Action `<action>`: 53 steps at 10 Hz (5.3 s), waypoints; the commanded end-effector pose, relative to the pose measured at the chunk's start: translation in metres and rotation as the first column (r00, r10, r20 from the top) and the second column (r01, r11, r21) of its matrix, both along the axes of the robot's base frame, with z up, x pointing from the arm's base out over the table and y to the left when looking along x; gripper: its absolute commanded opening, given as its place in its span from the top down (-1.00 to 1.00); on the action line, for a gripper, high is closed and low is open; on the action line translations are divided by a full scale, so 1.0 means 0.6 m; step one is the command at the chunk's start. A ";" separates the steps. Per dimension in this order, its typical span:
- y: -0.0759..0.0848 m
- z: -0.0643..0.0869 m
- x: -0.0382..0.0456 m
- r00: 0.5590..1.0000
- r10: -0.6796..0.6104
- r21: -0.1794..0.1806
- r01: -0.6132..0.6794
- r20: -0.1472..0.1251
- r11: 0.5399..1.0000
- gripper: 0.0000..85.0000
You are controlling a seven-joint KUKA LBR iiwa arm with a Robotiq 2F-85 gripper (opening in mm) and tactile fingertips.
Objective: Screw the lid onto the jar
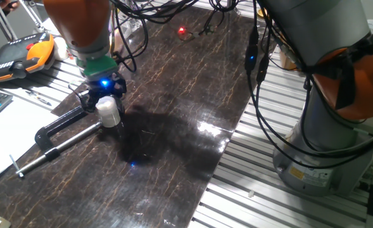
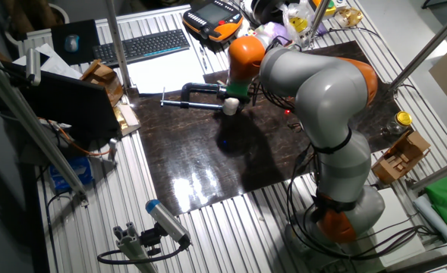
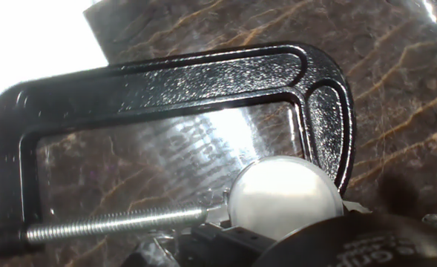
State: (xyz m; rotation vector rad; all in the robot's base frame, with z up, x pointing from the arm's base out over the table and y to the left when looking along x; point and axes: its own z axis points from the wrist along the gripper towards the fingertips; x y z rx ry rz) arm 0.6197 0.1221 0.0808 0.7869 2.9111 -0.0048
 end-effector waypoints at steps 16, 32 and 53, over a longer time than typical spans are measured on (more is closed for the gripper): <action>0.003 -0.005 0.001 0.796 -0.605 0.071 0.603 0.006 0.794 -0.65; 0.004 -0.007 0.003 0.410 -0.912 0.065 0.910 -0.007 0.409 -0.65; -0.001 -0.008 0.008 0.744 -0.668 0.053 0.668 -0.005 0.743 -1.00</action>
